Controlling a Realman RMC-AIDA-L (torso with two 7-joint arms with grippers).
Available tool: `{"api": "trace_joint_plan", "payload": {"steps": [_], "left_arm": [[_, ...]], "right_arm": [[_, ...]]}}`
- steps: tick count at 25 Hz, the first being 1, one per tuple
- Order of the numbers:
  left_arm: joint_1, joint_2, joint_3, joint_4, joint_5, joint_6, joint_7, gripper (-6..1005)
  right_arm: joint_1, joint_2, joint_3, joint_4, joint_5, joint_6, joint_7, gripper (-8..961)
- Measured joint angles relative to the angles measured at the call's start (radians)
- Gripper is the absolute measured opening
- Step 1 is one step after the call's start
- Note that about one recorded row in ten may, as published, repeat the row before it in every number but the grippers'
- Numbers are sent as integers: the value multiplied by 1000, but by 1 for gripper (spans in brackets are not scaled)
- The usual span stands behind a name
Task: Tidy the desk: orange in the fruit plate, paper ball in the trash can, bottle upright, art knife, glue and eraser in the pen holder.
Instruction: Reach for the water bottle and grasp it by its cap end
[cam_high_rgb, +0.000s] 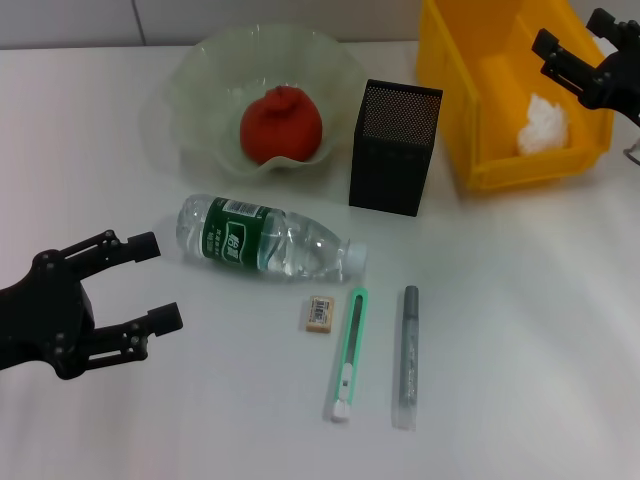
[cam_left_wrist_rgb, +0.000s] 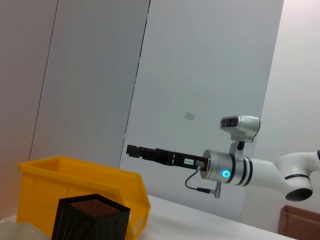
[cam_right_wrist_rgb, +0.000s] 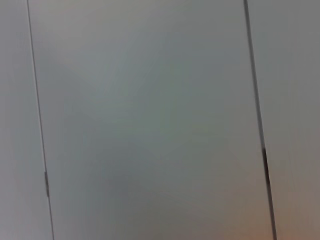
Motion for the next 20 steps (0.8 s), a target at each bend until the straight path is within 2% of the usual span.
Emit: {"api": "trace_joint_plan", "payload": {"steps": [2, 6, 7, 10, 11, 16, 20], "left_arm": [[1, 0, 0, 0, 2, 0, 0, 850], [2, 0, 0, 0, 3, 5, 0, 850], [2, 0, 0, 0, 3, 5, 0, 850], [2, 0, 0, 1, 3, 8, 0, 850], [2, 0, 0, 1, 2, 8, 0, 849], [1, 1, 0, 0, 2, 8, 3, 849], [-2, 1, 0, 0, 1, 8, 3, 849]], "right_arm": [[-3, -1, -2, 1, 0, -19, 0, 839], [-5, -14, -13, 6, -75, -164, 65, 836], [-5, -14, -13, 6, -75, -164, 65, 834], [5, -30, -14, -5, -252, -337, 141, 833], [8, -31, -14, -14, -314, -402, 154, 833], [14, -31, -14, -25, -411, -516, 161, 832], [24, -31, -14, -25, -465, -564, 163, 832]]}}
